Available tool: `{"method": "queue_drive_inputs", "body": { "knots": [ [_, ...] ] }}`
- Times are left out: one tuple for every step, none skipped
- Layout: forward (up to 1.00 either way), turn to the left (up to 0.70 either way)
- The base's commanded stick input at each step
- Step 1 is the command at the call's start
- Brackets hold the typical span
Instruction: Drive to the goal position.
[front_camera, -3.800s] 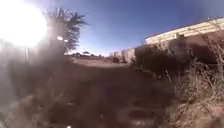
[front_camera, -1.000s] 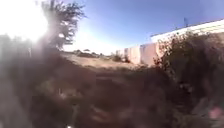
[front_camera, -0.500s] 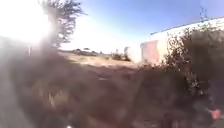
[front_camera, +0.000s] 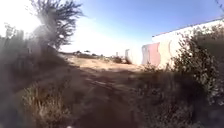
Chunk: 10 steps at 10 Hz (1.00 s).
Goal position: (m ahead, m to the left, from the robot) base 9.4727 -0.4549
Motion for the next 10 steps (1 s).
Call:
{"method": "queue_drive_inputs", "body": {
  "knots": [
    [0.5, 0.0],
    [0.5, 0.0],
    [0.5, 0.0],
    [0.5, 0.0],
    [0.5, 0.0],
    [0.5, 0.0],
    [0.5, 0.0],
    [0.5, 0.0],
    [0.5, 0.0],
    [0.5, 0.0]
  ]
}}
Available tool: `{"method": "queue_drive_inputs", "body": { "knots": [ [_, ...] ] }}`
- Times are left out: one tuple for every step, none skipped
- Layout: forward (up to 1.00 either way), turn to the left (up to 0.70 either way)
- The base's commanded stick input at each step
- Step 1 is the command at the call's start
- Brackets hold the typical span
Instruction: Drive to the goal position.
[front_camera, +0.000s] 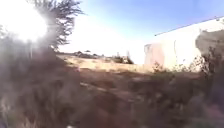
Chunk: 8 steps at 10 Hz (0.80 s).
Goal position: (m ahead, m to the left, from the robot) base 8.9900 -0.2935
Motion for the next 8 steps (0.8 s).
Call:
{"method": "queue_drive_inputs", "body": {
  "knots": [
    [0.5, 0.0],
    [0.5, 0.0],
    [0.5, 0.0],
    [0.5, 0.0],
    [0.5, 0.0],
    [0.5, 0.0],
    [0.5, 0.0],
    [0.5, 0.0]
  ]
}}
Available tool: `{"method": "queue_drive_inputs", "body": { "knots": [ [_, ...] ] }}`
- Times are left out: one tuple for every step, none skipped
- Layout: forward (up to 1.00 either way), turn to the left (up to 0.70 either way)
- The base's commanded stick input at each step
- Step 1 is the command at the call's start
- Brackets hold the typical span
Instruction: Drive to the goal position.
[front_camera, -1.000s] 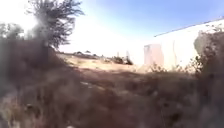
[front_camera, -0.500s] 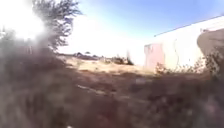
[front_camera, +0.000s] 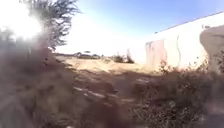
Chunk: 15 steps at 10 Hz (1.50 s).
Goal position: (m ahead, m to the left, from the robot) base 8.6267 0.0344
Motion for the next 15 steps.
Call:
{"method": "queue_drive_inputs", "body": {
  "knots": [
    [0.5, 0.0],
    [0.5, 0.0],
    [0.5, 0.0],
    [0.5, 0.0],
    [0.5, 0.0],
    [0.5, 0.0],
    [0.5, 0.0],
    [0.5, 0.0],
    [0.5, 0.0],
    [0.5, 0.0],
    [0.5, 0.0],
    [0.5, 0.0],
    [0.5, 0.0],
    [0.5, 0.0],
    [0.5, 0.0]
  ]
}}
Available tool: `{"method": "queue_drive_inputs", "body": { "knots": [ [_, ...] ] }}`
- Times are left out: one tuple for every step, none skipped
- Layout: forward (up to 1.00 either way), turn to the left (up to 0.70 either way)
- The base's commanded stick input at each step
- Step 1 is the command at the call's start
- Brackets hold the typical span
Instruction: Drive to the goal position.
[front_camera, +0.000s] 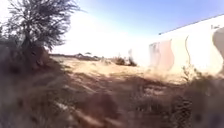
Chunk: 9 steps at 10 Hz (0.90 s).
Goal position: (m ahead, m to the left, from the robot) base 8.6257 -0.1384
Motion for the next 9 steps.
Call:
{"method": "queue_drive_inputs", "body": {
  "knots": [
    [0.5, 0.0],
    [0.5, 0.0],
    [0.5, 0.0],
    [0.5, 0.0],
    [0.5, 0.0],
    [0.5, 0.0],
    [0.5, 0.0],
    [0.5, 0.0],
    [0.5, 0.0]
  ]
}}
